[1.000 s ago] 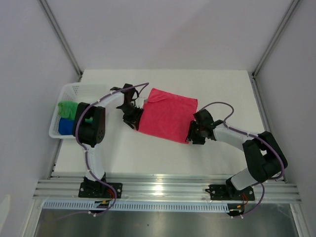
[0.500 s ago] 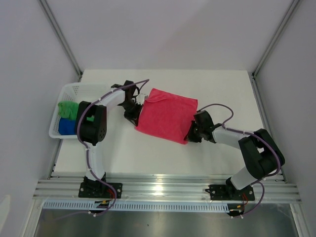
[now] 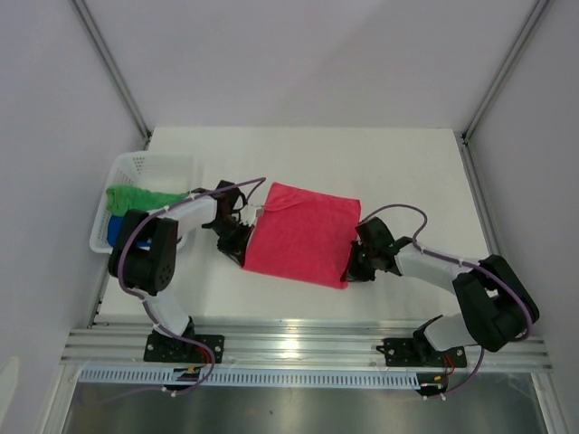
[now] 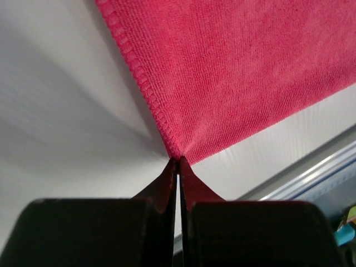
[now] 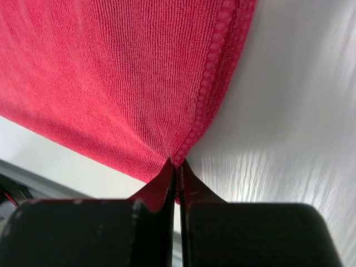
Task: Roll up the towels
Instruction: Fold the towel
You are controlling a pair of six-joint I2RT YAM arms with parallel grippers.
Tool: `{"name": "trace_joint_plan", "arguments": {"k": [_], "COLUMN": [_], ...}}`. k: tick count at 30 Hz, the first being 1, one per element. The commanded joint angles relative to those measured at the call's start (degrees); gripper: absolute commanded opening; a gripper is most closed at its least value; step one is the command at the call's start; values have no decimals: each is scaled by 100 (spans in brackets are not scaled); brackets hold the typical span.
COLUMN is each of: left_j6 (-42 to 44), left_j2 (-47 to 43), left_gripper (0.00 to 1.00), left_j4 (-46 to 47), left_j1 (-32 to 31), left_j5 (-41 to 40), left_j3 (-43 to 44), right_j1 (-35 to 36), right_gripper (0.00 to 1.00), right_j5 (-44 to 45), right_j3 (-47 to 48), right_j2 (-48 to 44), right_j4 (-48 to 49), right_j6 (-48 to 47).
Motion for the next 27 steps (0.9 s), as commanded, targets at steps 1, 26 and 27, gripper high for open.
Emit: {"name": "trace_joint_plan", "arguments": {"k": [1, 26, 27], "left_j6": [94, 2561, 2807], "left_j2": [-707, -1017, -659], "left_gripper": [1, 56, 55], "left_j4": [93, 786, 839], "left_j1": [-161, -1110, -1146], "left_j5": [243, -1620, -1568], "left_j3": [-538, 1331, 1515], "right_j1": [385, -1405, -1484], "right_gripper": [2, 10, 13], "right_j5": [94, 1401, 1403], "right_j3": [-326, 1562, 1658], "right_j2": [-440, -744, -505], "right_j4": [-640, -1117, -898], "right_j6": [198, -1742, -1935]}}
